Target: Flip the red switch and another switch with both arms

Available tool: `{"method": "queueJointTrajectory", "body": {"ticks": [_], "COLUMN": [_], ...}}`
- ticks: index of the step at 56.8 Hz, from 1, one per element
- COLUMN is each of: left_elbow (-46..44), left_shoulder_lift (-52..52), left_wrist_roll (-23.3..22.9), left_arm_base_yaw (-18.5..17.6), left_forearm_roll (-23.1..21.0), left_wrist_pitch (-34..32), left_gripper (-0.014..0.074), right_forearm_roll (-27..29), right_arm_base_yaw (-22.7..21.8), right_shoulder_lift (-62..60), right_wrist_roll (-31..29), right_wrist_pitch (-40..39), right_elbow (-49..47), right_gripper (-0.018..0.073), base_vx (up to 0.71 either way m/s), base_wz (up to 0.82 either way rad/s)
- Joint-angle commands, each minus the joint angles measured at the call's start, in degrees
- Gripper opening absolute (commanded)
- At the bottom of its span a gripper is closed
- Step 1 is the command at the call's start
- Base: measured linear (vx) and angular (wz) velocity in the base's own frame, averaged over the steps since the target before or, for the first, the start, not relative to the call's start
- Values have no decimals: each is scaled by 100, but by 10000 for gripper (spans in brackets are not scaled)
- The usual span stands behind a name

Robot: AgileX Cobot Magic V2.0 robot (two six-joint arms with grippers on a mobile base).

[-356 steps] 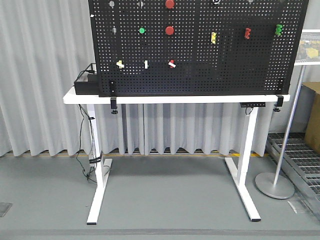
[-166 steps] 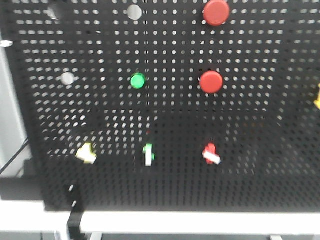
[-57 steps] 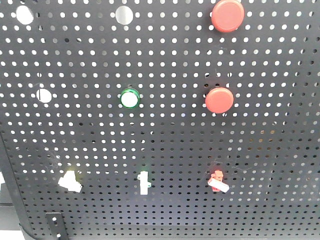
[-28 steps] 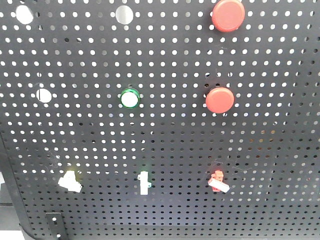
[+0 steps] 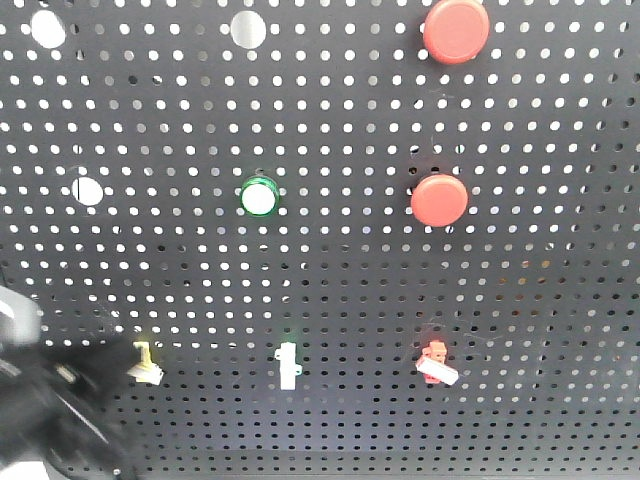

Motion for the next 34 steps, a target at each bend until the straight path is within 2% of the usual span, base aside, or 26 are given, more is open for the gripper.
{"method": "queueJointTrajectory", "body": {"ticks": [1,7,22,34], "left_elbow": [-198,-198,-198,-198], "left_shoulder_lift": [-45,5,270,639], "left_wrist_roll": [-110,-92,-93,-110], "left_arm_base_yaw": [236,350,350,350], "left_forearm_roll": [-176,-246,-270,-270], "left_wrist_pitch": [-514,-486,-376,389], "left_gripper": [3,3,3,3], "right_forearm_roll": [-103,-103,-103,-103], "right_arm_base_yaw": [2,2,2,2], "right_shoulder_lift": [33,33,33,33], "right_wrist_roll": [-94,-100,-119,-161], "right_wrist_pitch": [-406,-309,-307,-319], "right_elbow": [-210,-210,-210,-210], "right_gripper": [-6,-6,-6,-6], "base_vx": [0,0,0,0], "base_wz": [0,0,0,0]}}
